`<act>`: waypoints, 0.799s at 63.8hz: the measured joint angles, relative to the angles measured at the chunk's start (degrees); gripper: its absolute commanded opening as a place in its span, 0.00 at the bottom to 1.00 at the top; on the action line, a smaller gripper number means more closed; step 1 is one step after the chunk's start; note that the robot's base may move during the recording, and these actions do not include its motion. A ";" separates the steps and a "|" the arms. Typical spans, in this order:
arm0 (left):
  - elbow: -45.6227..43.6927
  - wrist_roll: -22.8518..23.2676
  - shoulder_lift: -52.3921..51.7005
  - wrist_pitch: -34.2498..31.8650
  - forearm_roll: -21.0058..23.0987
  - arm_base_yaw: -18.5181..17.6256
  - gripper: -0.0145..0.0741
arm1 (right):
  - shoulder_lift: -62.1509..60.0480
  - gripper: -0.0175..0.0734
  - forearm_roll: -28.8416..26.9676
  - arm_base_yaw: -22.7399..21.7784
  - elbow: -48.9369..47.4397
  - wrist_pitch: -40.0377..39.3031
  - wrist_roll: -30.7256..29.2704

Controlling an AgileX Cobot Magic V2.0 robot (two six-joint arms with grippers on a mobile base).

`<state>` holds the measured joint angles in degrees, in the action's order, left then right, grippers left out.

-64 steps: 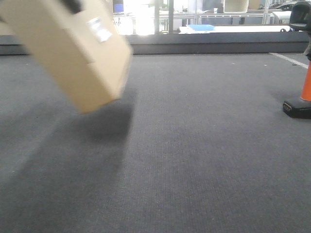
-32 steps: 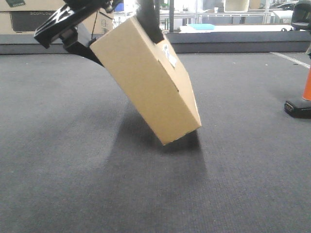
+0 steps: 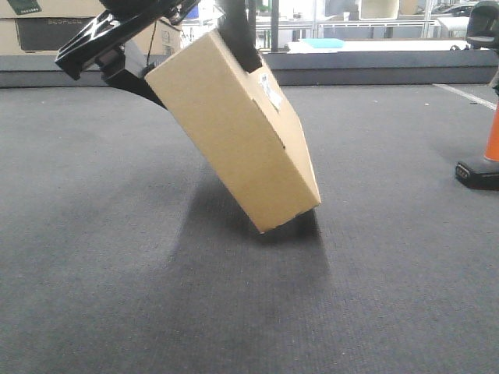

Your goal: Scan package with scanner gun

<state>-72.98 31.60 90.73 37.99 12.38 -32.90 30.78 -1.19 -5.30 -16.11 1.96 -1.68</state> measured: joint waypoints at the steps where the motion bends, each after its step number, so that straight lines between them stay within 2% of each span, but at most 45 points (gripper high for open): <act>1: 0.00 0.00 0.00 0.15 0.00 0.19 0.04 | 0.71 0.01 0.00 0.00 -0.21 -0.57 0.00; 15: 0.00 -0.63 -0.13 1.14 -1.09 4.41 0.04 | 8.11 0.01 -0.14 0.00 -0.48 -9.18 0.00; 32: 0.00 -2.00 -0.55 3.39 -1.22 4.52 0.04 | 17.55 0.01 -5.41 0.00 -0.58 -7.78 0.12; 51: 0.00 -2.12 -0.55 3.27 -1.22 4.52 0.04 | 33.47 0.01 -5.76 0.00 4.40 -36.43 0.52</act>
<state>-72.98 29.48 90.18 41.26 11.16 -28.38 64.25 -6.95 -5.30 -11.70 -34.47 -1.15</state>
